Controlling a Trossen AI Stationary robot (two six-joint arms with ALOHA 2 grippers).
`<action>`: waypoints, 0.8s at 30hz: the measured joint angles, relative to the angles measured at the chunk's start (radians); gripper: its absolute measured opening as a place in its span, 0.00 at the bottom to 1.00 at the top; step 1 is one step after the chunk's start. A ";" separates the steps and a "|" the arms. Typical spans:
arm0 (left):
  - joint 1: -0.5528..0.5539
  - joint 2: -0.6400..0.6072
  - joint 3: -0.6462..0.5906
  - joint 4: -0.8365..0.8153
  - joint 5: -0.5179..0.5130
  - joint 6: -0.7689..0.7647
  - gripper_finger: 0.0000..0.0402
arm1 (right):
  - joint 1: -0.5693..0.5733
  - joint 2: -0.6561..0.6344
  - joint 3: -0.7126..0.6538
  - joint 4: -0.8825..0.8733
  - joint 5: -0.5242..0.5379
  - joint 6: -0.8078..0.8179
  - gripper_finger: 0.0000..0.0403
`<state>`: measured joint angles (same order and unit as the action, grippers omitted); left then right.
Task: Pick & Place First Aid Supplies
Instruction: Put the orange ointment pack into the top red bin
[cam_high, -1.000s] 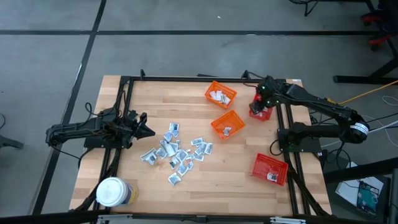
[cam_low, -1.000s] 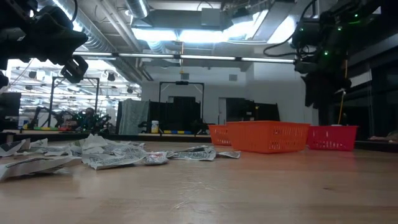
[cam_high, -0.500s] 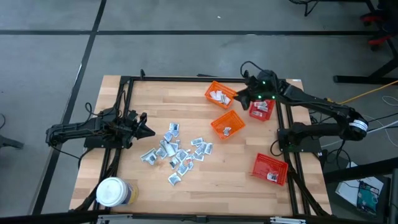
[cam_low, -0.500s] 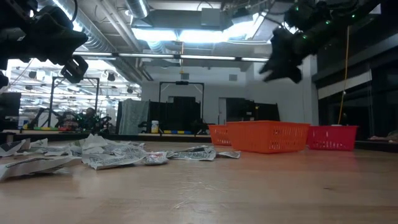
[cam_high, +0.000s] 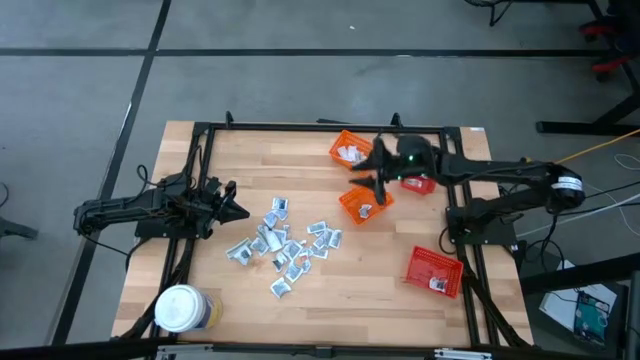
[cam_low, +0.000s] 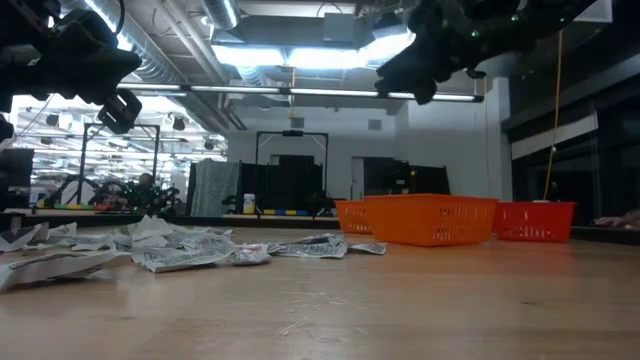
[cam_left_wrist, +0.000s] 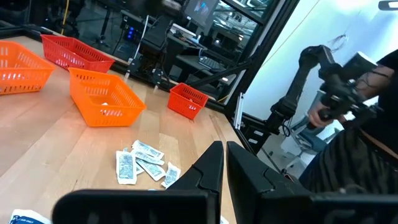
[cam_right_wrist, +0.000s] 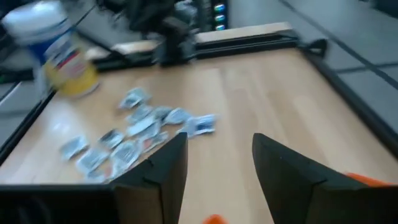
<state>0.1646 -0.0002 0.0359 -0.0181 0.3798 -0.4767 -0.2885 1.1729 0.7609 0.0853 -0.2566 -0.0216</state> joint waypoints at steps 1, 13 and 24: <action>0.000 0.000 0.000 0.000 0.000 0.000 0.04 | 0.027 0.003 0.000 -0.001 0.001 -0.016 0.45; 0.000 0.000 0.000 0.000 0.000 0.000 0.04 | 0.253 0.070 0.000 0.048 0.002 -0.236 0.45; 0.000 0.000 0.000 0.000 0.000 0.000 0.04 | 0.360 0.232 0.000 0.146 0.002 -0.277 0.45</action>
<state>0.1646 -0.0002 0.0360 -0.0181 0.3797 -0.4767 0.0717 1.4046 0.7609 0.2311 -0.2546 -0.2981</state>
